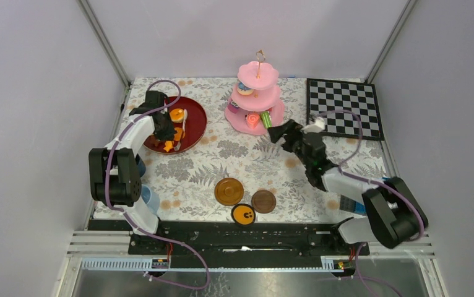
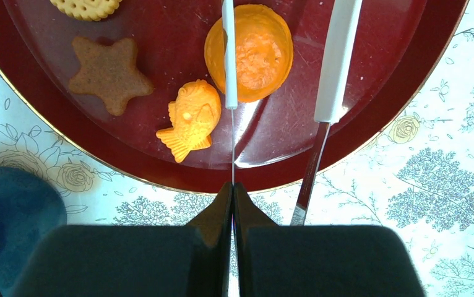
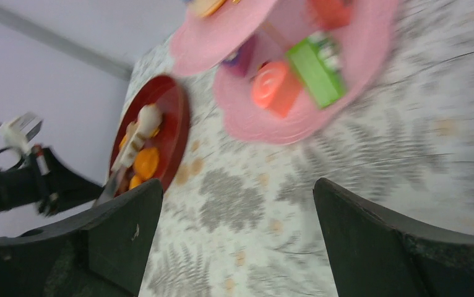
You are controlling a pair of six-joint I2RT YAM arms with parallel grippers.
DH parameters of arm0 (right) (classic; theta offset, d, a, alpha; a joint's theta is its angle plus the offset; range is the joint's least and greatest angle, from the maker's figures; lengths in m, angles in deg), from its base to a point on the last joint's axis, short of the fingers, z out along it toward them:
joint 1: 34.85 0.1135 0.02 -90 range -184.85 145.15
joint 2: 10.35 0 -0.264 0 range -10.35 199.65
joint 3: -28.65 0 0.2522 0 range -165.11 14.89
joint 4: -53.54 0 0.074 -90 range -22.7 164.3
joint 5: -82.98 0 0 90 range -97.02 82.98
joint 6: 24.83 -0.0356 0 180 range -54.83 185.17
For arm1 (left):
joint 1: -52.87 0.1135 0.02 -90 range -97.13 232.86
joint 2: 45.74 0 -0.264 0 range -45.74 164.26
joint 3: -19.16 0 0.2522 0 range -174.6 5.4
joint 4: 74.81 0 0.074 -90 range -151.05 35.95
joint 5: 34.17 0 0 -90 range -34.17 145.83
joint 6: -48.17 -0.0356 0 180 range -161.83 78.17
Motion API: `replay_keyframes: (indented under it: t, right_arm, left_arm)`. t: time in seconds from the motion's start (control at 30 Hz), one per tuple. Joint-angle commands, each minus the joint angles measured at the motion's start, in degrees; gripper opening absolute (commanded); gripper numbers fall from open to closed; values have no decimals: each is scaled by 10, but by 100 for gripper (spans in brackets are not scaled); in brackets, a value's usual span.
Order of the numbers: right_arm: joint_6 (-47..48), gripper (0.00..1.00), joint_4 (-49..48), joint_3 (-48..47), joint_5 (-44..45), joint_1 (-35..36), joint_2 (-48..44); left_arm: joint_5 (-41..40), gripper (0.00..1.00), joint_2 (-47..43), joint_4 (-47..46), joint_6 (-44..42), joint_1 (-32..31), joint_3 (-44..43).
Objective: Serve the afternoon tea
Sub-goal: Pick up the clamp from the tray.
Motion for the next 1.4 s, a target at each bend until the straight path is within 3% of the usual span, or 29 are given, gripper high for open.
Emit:
replay_keyframes:
  t: [0.0,0.1,0.27,0.43,0.57,0.9,1.1,1.37]
  right_arm:
    - [-70,99,92,-143,-19,103,94]
    - [-136,98,151,-253,-44,162,185]
    - [-281,99,142,-370,-134,176,330]
    - [-323,97,141,-484,-187,198,433]
    - [-293,95,177,-548,-192,211,477]
    - [-267,89,125,-515,-243,211,470]
    - [-309,85,74,-474,-250,211,424]
    - [-344,89,-4,-378,-197,211,333]
  left_arm:
    - [14,0,-21,4,-4,2,-24]
    - [4,0,-12,15,-10,2,-37]
    - [-3,0,-10,14,-21,2,-40]
    - [-36,0,-15,-4,-31,2,-19]
    - [-41,0,-73,-54,-33,2,26]
    - [-35,0,-233,-150,-36,-12,116]
    - [-117,0,-323,-173,-42,-98,162]
    - [-220,0,-405,-192,-60,-209,198]
